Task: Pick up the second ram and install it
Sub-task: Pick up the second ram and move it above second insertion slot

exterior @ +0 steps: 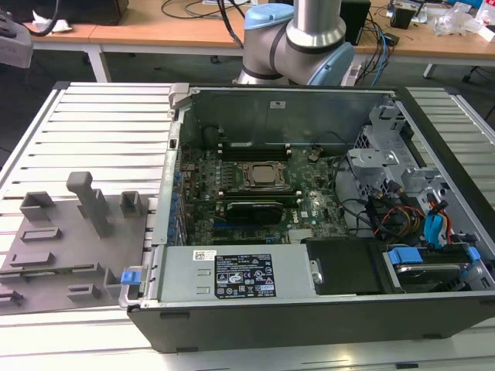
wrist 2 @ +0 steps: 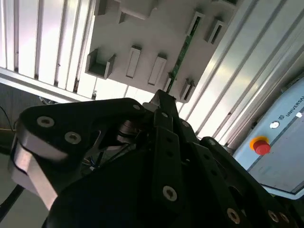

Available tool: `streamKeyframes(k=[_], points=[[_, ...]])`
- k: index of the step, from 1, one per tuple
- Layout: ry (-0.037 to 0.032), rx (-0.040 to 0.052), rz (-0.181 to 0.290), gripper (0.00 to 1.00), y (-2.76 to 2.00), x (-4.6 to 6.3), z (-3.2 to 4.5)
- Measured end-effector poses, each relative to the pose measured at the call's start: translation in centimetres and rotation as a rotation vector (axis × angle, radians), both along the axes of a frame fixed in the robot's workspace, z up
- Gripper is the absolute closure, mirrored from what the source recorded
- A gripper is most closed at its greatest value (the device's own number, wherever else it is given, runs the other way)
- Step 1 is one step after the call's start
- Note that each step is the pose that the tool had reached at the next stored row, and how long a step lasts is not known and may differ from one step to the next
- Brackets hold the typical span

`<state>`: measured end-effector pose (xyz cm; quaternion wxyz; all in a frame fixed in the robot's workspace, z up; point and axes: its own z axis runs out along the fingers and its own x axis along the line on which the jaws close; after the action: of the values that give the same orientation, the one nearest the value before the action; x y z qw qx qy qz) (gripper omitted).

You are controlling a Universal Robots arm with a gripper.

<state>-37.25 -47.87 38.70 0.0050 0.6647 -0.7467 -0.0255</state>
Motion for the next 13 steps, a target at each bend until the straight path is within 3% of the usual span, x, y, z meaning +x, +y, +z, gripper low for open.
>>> streamKeyframes(k=[1,2,4,5,6,13], points=[[0.0001,0.0111,-0.025,0.89,0.00,0.00,0.00],[0.0001,0.0110,-0.025,0.89,0.00,0.00,0.00],[0.0002,0.0109,-0.025,0.76,0.00,0.00,0.00],[0.0002,0.0110,-0.025,0.76,0.00,0.00,0.00],[0.0001,0.0109,-0.025,0.70,-0.01,0.00,0.00],[0.0002,0.0108,-0.025,0.70,-0.04,0.00,-0.46]])
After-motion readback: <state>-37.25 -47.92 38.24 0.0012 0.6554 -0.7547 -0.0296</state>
